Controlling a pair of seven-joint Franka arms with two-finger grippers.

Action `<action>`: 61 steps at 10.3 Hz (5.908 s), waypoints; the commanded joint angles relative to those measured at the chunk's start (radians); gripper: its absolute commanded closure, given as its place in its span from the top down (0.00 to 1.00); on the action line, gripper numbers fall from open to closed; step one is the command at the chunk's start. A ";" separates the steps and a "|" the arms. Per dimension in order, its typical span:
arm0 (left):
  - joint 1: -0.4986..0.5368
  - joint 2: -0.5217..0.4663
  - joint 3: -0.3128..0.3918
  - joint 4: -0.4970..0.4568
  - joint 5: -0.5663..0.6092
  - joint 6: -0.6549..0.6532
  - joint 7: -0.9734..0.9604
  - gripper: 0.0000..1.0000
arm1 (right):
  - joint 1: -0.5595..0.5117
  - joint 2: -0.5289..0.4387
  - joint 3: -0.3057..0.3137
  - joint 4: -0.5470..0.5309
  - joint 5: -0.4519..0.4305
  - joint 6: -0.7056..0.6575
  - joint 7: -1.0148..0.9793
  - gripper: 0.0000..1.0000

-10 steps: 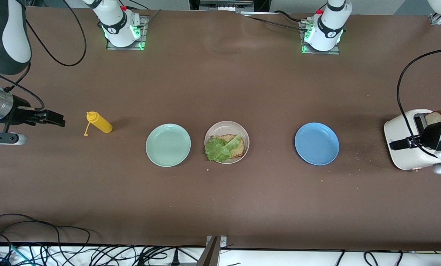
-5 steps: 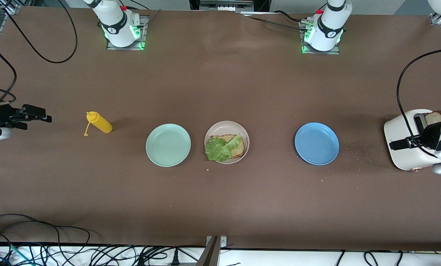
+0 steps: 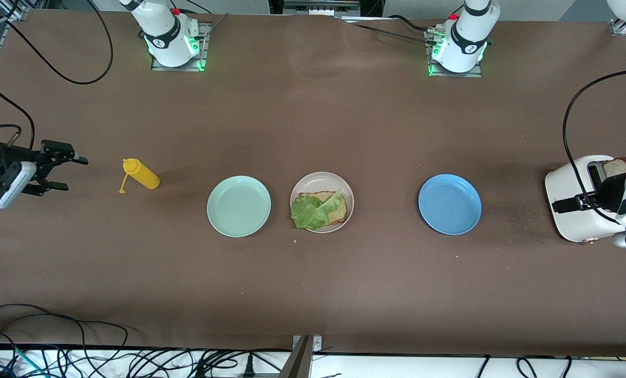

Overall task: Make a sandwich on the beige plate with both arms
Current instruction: 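Grasp the yellow squeeze bottle with the right gripper, then lift the bottle and carry it toward the beige plate, then tilt the bottle nozzle down over the lettuce on the bread, then carry the bottle back while the left gripper lowers onto toaster bread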

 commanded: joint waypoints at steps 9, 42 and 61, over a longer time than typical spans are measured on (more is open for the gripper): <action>-0.007 -0.013 -0.003 -0.010 0.035 -0.012 -0.008 1.00 | -0.130 0.197 0.011 -0.179 0.363 0.057 -0.894 1.00; -0.005 -0.013 -0.003 -0.012 0.035 -0.012 -0.009 1.00 | 1.071 0.455 0.033 0.295 -1.244 0.114 1.269 0.00; 0.315 0.013 0.002 -0.103 0.111 0.030 0.480 1.00 | 0.526 0.133 -0.427 0.067 0.127 0.012 -0.319 0.00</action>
